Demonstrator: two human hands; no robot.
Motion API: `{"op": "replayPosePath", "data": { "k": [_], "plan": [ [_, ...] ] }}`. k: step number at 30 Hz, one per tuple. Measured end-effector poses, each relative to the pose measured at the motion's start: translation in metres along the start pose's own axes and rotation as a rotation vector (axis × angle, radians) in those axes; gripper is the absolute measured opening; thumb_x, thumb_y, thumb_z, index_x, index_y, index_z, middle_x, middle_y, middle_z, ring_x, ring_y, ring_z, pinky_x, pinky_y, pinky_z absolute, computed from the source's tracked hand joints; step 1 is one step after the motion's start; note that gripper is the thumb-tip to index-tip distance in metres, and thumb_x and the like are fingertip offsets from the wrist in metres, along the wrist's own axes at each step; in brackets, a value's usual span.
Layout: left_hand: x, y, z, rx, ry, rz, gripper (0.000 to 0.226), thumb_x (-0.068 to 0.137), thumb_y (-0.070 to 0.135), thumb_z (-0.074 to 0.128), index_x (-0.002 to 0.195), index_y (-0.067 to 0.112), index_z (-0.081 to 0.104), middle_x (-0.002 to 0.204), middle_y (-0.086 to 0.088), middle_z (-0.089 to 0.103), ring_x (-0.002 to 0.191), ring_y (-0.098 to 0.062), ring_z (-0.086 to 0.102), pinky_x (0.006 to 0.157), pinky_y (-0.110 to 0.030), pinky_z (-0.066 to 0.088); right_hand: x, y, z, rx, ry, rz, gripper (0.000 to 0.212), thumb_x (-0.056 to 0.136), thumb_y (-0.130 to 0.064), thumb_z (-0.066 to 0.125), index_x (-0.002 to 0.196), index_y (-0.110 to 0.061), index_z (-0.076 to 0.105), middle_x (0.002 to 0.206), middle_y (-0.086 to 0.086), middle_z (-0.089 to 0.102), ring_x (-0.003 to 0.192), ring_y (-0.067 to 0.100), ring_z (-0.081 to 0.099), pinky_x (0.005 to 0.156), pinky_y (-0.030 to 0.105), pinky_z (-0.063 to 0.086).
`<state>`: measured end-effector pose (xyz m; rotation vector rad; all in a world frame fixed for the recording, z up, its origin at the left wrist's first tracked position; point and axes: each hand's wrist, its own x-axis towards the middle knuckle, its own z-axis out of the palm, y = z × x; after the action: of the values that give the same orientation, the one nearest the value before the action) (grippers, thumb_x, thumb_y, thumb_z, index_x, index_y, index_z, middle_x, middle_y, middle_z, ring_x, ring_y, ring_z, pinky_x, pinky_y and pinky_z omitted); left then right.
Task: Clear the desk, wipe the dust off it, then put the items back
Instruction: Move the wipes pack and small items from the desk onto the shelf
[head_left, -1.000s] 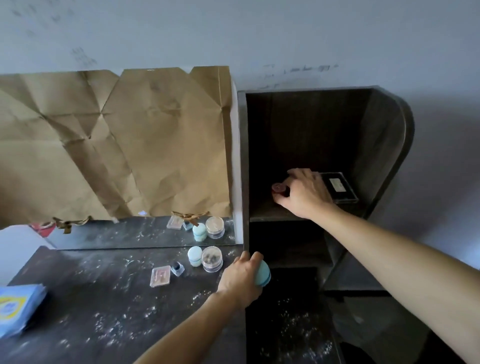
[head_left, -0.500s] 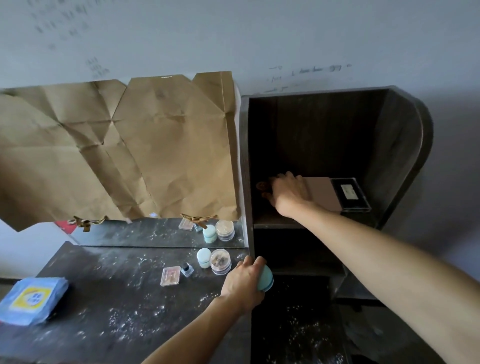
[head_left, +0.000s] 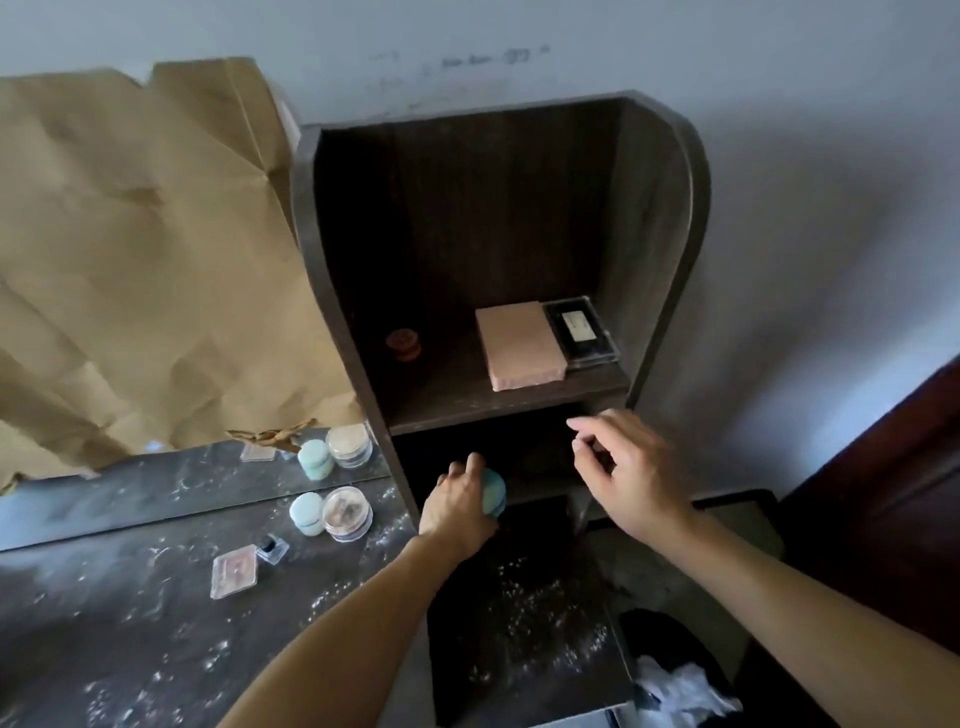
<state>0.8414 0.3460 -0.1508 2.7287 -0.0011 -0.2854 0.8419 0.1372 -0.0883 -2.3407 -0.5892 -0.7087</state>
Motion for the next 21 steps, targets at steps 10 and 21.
{"op": "replayPosePath", "data": {
  "k": [10,21],
  "plan": [
    [0.077,0.051,0.047,-0.022,-0.022,0.03,0.074,0.079,0.019,0.07,0.143,0.023,0.033,0.132,-0.014,0.041,0.118,-0.035,0.046,0.096,-0.042,0.044,-0.129,0.085,0.004,-0.075,-0.365,0.47,0.022,0.071,-0.009,0.075,0.09,-0.019,0.07,0.064,-0.018,0.052,0.052,-0.002,0.05,0.054,0.016,0.047],
    [0.092,0.064,0.056,-0.183,0.112,-0.031,0.068,0.08,0.007,0.064,0.142,0.016,0.036,0.137,-0.018,0.04,0.122,-0.039,0.046,0.099,-0.043,0.043,-0.158,0.101,0.023,-0.116,-0.531,0.521,0.019,0.077,-0.023,0.068,0.095,-0.02,0.069,0.072,-0.009,0.066,0.061,0.005,0.057,0.059,0.023,0.052]
  ]
}}
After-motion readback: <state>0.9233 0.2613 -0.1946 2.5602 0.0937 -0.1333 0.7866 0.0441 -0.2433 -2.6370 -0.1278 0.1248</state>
